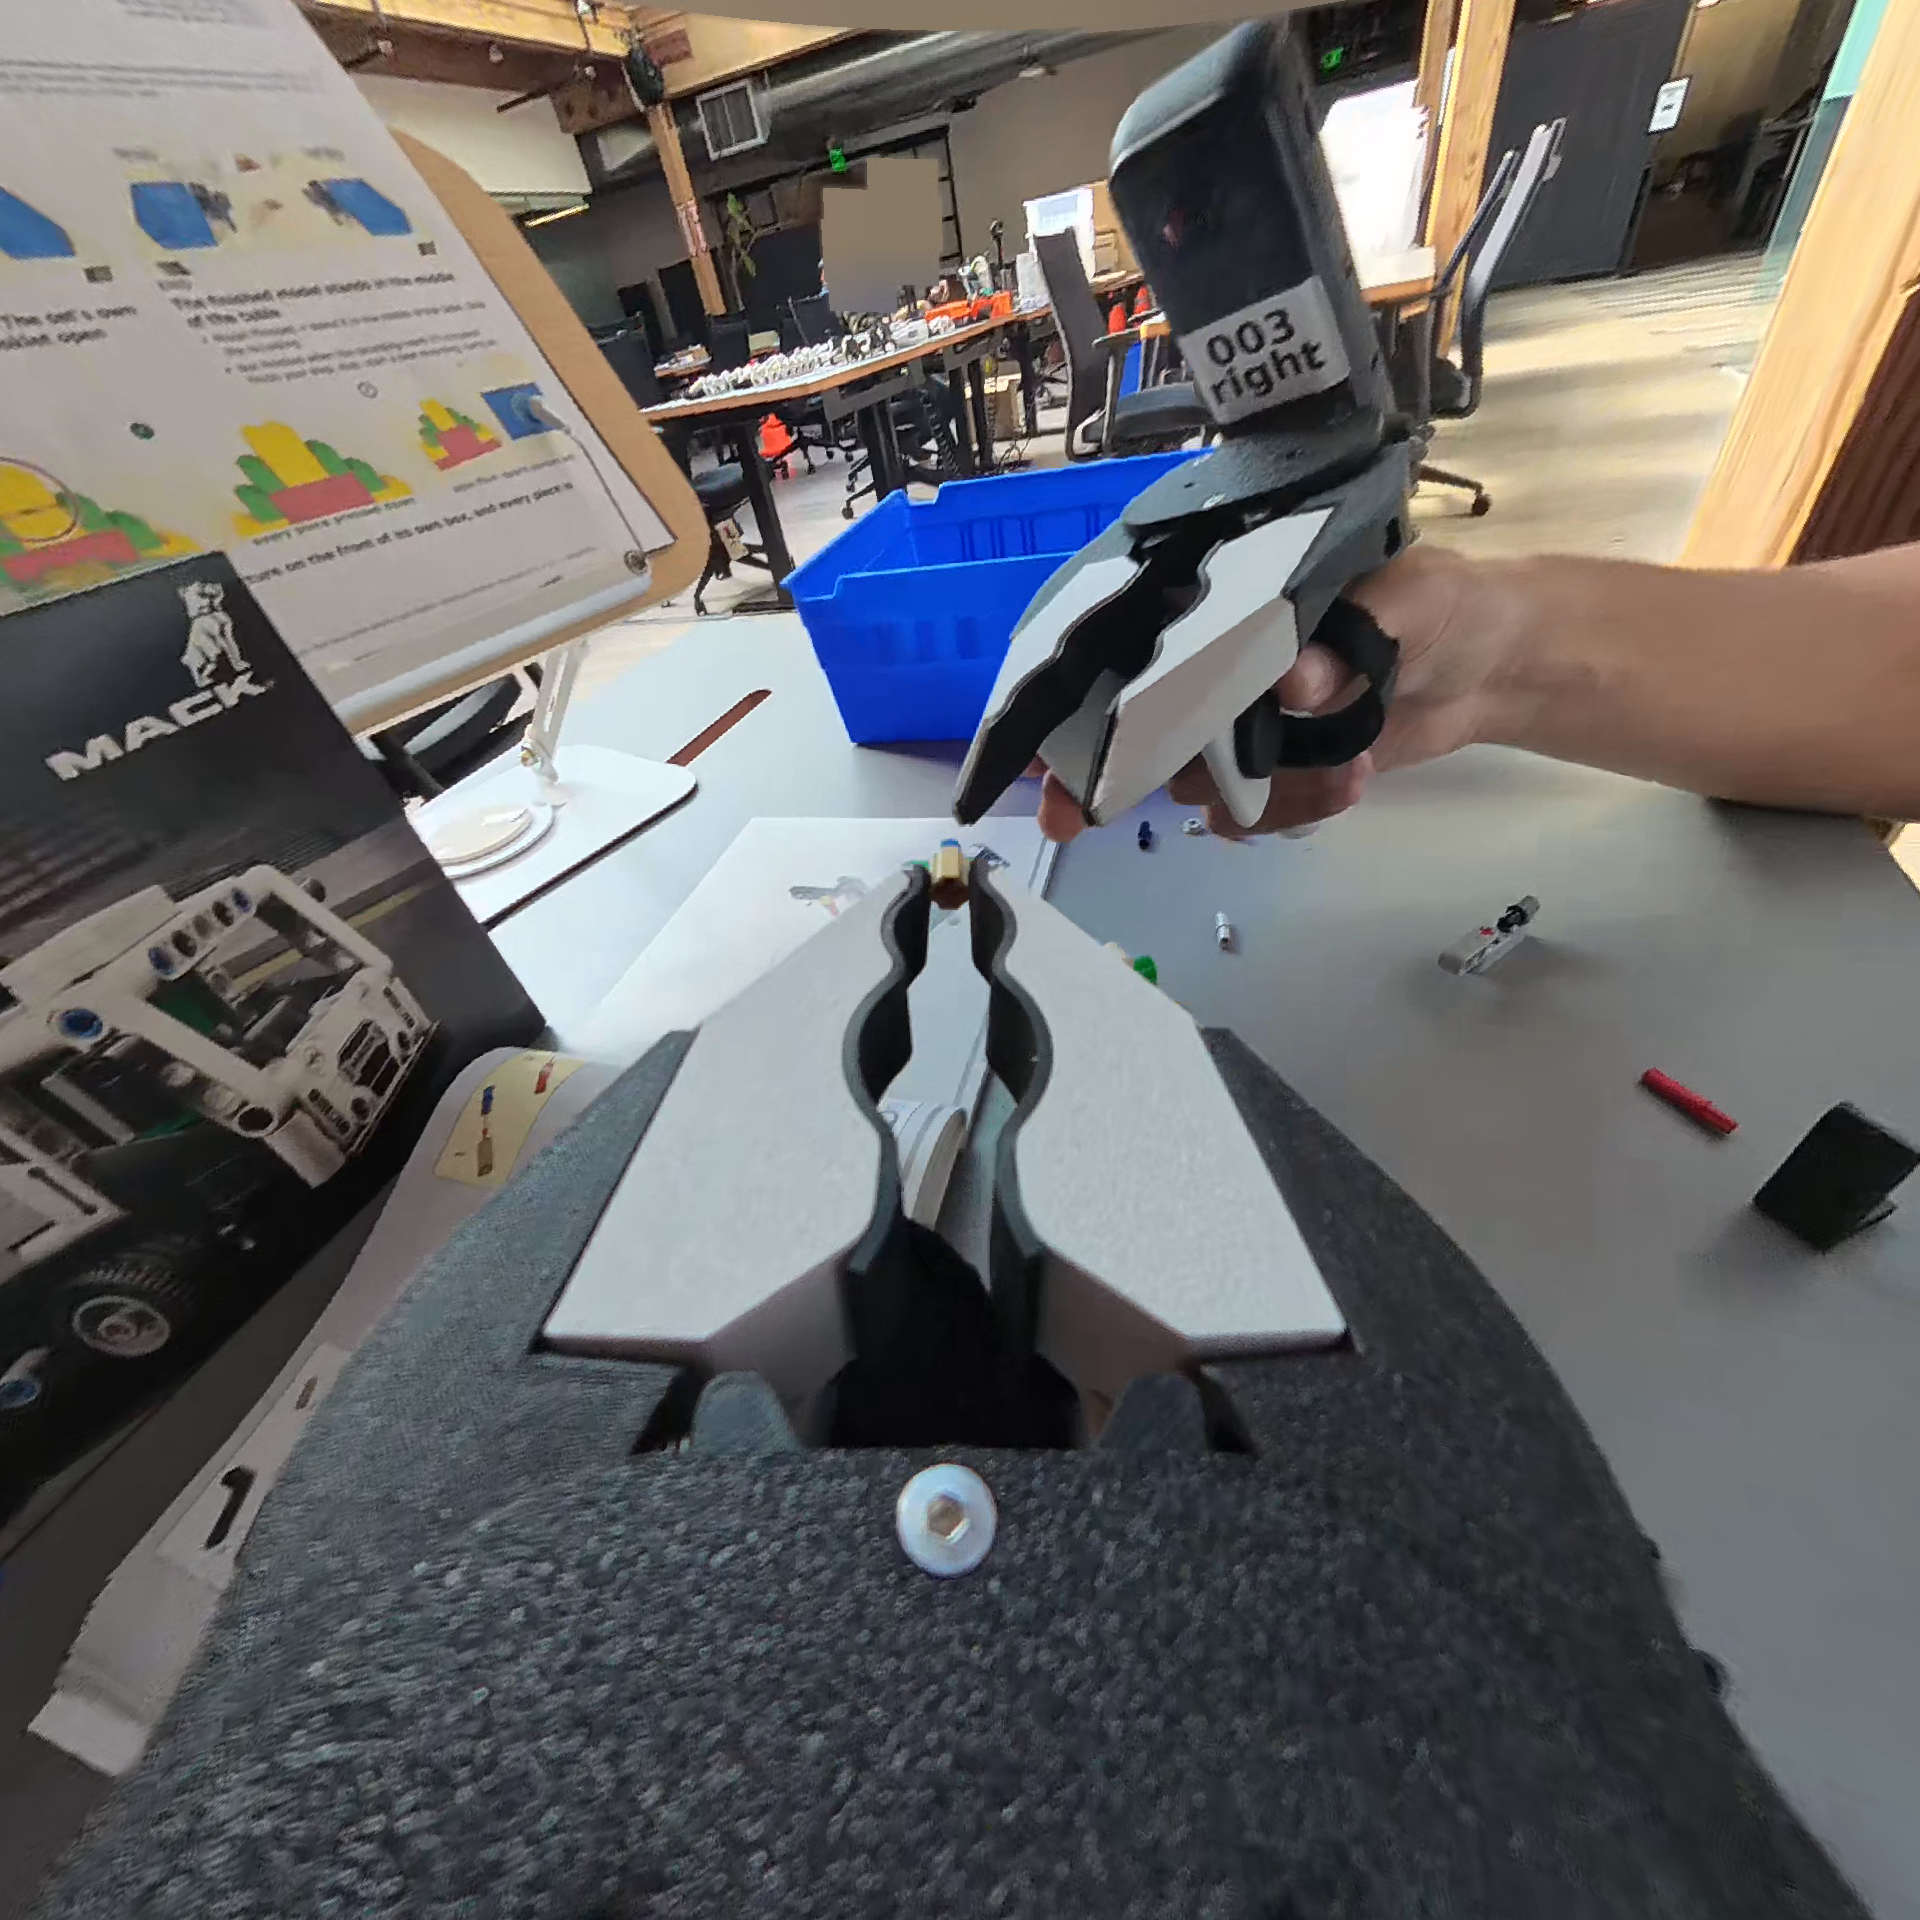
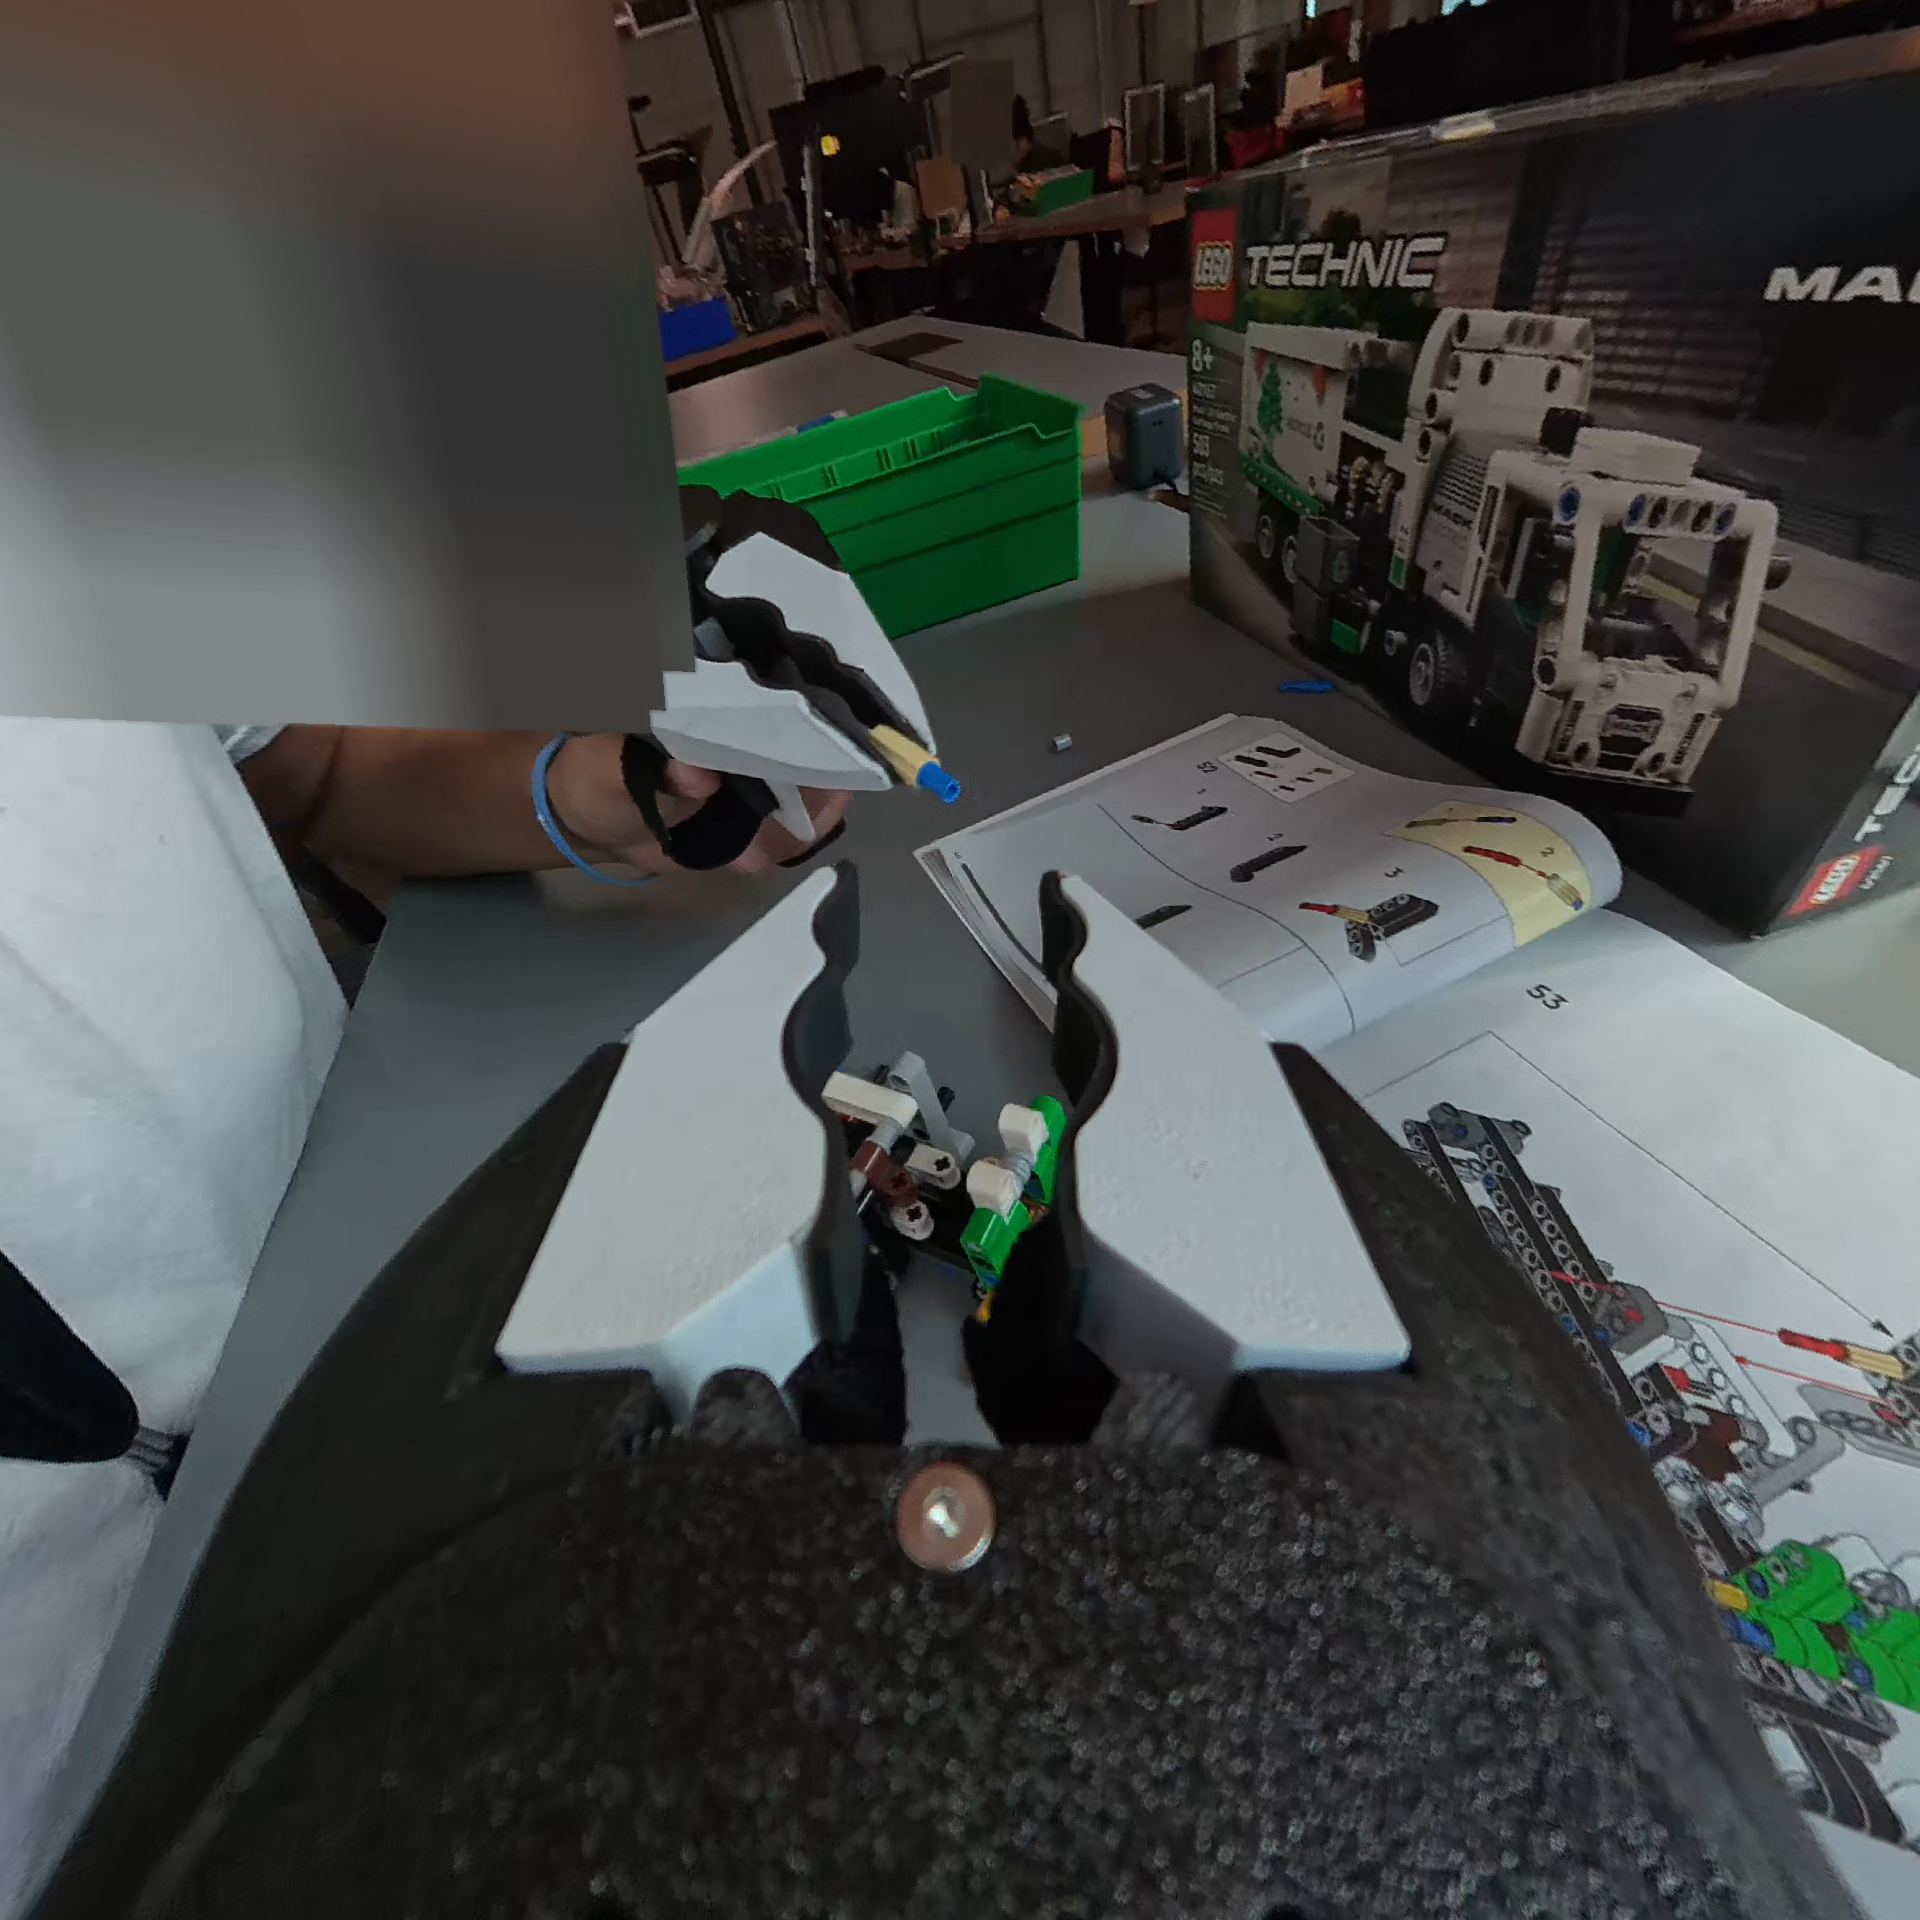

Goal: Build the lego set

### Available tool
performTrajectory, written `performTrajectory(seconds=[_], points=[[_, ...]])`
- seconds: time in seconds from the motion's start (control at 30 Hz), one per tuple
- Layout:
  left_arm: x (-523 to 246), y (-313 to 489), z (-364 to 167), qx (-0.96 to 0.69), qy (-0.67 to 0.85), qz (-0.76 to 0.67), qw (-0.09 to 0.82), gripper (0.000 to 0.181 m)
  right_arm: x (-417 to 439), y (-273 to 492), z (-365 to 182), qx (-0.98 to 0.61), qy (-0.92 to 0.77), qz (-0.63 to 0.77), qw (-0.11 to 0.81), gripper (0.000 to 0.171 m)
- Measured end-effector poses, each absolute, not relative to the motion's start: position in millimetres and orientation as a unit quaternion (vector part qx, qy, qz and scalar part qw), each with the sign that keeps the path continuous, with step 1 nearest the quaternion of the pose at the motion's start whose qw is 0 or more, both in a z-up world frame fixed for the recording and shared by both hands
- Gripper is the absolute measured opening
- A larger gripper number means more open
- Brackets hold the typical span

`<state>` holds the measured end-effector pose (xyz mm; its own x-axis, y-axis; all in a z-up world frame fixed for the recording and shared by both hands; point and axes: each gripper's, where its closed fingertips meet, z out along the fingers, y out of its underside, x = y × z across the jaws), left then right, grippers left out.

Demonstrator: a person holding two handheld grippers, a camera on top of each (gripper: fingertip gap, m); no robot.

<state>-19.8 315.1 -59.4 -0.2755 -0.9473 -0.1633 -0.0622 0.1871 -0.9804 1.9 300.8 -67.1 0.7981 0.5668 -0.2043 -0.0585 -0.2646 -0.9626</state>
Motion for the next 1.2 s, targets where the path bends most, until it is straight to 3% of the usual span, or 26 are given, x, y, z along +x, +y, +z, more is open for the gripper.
performTrajectory(seconds=[0.17, 0.27, 0.5, 0.8, 0.97, 1.2], points=[[-20.9, 297.5, -50.9, -0.387, 0.635, -0.483, 0.462, 0.005, -13.0, 291.3, -63.4, -0.722, -0.203, 0.323, 0.577, 0.030], [-22.3, 291.2, -55.0, -0.395, 0.647, -0.457, 0.465, 0.006, -3.9, 289.6, -72.5, -0.749, -0.226, 0.273, 0.559, 0.026], [-43.7, 240.5, -62.4, -0.427, 0.660, -0.505, 0.357, 0.006, -14.8, 230.3, -65.7, -0.771, -0.216, 0.328, 0.502, 0.034], [-62.3, 179.1, -119.6, -0.449, 0.722, -0.440, 0.290, 0.006, -52.5, 134.0, -153.5, -0.865, -0.282, 0.191, 0.369, 0.027], [-62.9, 164.6, -111.1, -0.436, 0.708, -0.470, 0.297, 0.006, -64.9, 155.9, -124.0, -0.809, -0.208, 0.253, 0.487, 0.026], [-58.5, 167.5, -92.5, -0.420, 0.679, -0.497, 0.339, 0.006, -70.5, 163.3, -97.6, -0.746, -0.150, 0.354, 0.544, 0.028]])
